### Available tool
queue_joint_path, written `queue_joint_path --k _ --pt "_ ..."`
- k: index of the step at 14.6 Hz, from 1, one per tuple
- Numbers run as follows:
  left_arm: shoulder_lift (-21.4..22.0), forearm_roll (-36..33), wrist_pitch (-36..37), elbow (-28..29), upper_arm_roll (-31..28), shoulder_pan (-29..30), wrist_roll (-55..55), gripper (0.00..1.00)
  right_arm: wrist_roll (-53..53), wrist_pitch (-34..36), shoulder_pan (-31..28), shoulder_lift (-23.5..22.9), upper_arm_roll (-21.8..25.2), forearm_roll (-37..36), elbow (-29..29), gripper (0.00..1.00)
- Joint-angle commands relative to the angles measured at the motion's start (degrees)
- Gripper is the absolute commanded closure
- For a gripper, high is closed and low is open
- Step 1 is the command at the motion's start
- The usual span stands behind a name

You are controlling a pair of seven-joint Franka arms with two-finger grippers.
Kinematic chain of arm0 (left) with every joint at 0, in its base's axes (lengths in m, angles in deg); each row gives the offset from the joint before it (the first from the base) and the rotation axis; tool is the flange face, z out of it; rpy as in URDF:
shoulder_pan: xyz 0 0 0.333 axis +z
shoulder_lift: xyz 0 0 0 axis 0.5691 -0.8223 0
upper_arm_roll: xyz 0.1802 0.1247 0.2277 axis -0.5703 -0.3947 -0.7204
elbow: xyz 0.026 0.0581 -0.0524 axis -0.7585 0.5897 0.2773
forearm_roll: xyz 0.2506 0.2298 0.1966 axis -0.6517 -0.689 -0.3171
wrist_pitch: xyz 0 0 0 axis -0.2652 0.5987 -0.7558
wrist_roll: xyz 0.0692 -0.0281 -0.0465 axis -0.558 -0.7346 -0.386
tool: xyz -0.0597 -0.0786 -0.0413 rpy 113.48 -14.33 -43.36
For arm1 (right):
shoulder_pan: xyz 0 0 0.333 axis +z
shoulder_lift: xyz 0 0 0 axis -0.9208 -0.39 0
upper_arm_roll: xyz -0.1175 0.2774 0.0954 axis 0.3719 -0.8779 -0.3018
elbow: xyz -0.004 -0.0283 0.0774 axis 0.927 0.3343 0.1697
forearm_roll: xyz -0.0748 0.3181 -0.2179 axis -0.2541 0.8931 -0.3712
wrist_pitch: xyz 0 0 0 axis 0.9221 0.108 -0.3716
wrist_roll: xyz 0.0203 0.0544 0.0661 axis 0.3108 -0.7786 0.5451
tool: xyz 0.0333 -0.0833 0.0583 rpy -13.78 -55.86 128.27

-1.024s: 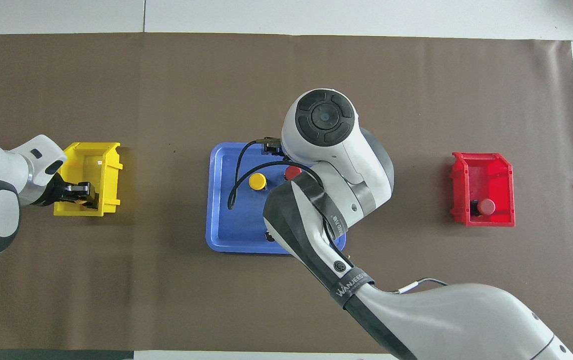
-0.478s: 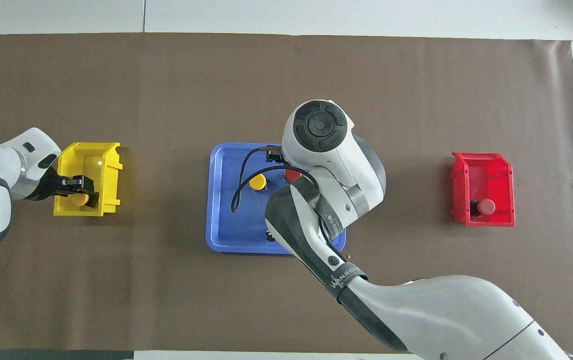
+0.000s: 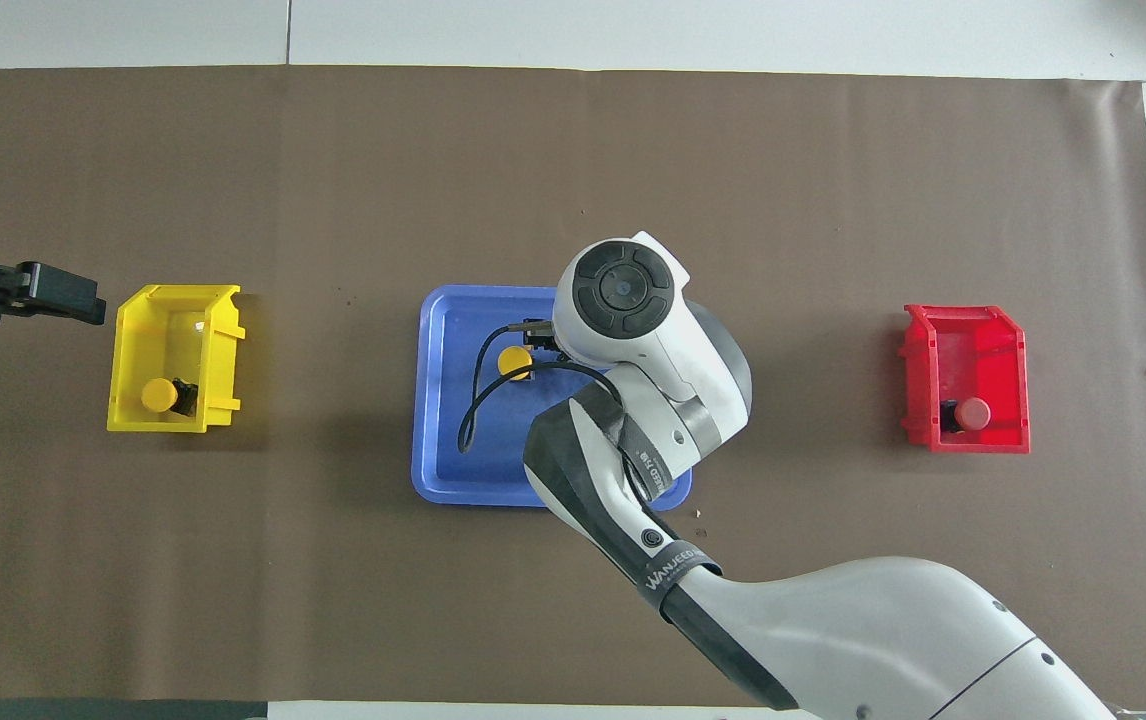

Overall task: Sort red and yellow buttons by color
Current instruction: 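Carry the red button to the red bin while the left gripper reaches yellow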

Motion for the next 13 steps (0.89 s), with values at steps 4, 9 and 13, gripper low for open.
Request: queue_joint_path --k 4,9,13 --pt "1.5 -1.1 -3.9 2.1 -0.3 -2.4 -0.2 0.0 0.4 0.5 -0.5 1.3 -0.8 0.0 0.5 0.75" --pt "-0.4 -0.8 -20.0 14.4 0.5 -12.8 -15.7 0.0 -11.0 16.8 -7.5 6.1 -0.7 -0.1 -5.7 0.88" --pt "-11.0 -1.0 -30.9 13.7 0.3 -24.8 -32.5 0.0 -40.2 21.7 -25.8 21.6 -0.8 0.2 6.9 0.88"
